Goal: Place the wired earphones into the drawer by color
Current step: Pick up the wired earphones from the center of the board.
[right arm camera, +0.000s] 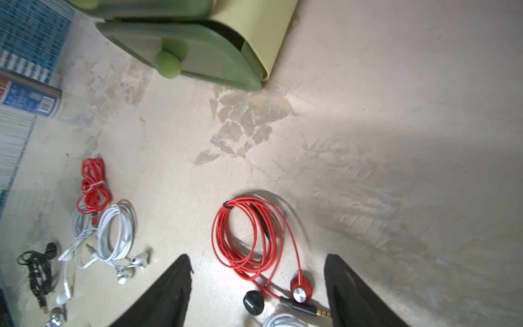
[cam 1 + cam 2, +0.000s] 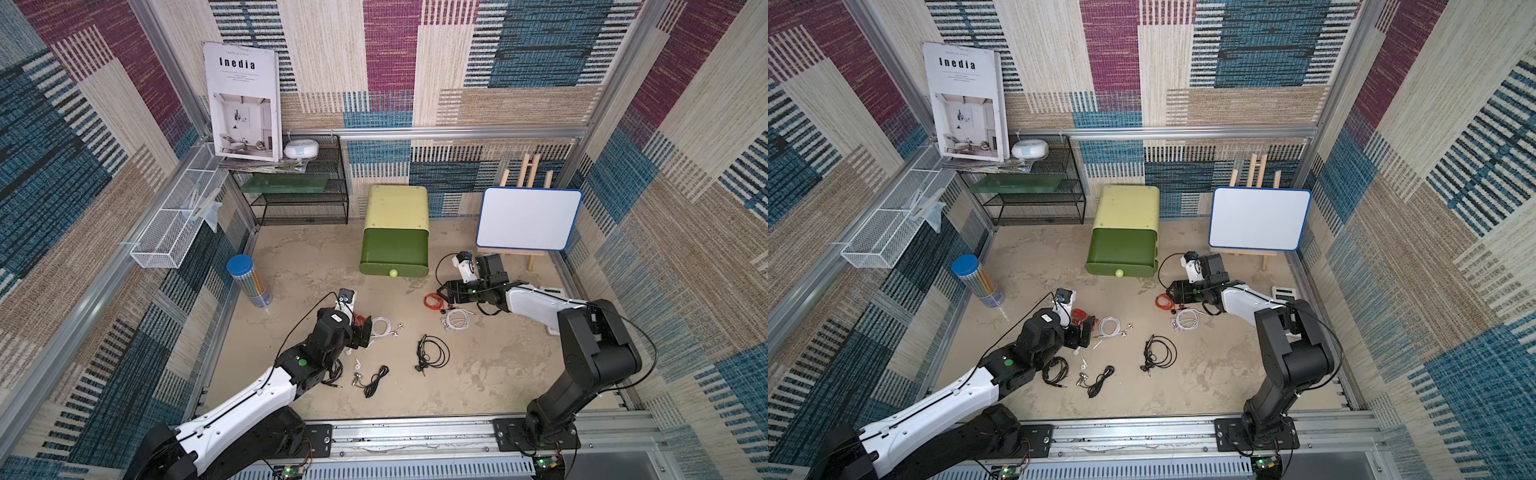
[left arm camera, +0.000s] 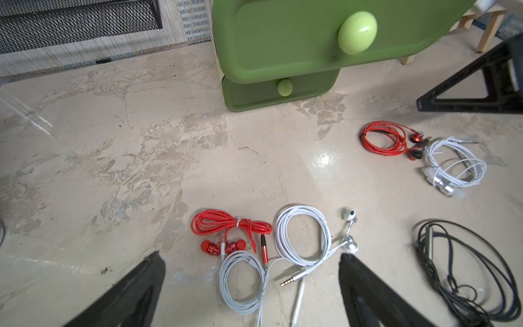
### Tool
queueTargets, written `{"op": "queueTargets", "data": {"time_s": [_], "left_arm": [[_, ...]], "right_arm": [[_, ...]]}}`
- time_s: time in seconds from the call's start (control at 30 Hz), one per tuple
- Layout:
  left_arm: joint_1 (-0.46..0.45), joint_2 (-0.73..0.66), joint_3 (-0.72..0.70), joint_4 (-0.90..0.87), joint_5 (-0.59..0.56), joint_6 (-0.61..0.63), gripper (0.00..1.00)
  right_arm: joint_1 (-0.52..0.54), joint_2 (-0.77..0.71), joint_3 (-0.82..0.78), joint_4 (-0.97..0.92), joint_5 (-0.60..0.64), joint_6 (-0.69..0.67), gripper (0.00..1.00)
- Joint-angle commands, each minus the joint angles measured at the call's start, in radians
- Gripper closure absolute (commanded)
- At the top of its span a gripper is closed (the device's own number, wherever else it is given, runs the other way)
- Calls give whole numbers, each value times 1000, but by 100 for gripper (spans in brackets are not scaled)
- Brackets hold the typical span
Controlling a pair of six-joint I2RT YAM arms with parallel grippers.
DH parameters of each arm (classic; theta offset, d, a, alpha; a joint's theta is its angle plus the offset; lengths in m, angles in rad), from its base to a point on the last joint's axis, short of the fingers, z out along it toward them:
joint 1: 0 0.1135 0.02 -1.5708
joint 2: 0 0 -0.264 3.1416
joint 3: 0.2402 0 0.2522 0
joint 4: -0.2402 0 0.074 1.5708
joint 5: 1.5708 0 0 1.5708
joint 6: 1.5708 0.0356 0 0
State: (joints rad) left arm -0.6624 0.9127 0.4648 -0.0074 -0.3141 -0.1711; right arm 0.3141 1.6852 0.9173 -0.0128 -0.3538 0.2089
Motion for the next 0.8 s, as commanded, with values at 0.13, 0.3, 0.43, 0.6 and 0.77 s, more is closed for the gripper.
{"op": "queueTargets", "data": {"time_s": [0.13,0.3,0.43,0.6,0.77], "left_arm": [[1,-39,-10,25,-24,22,1],[1,-42,-14,26,-28,21,0],[1,-24,-7,24,-36,24,0],[1,-7,1,17,-43,24,0],[1,-6,2,18,-56,27,1]], "right_arm": [[54,80,37,-37,119,-31,31],[78,110,48,-33,180,-30,37],[84,136,64,-44,188,-32,46],[89,165,83,-61,188,-35,54],[92,164,89,-74,187,-37,69]]}}
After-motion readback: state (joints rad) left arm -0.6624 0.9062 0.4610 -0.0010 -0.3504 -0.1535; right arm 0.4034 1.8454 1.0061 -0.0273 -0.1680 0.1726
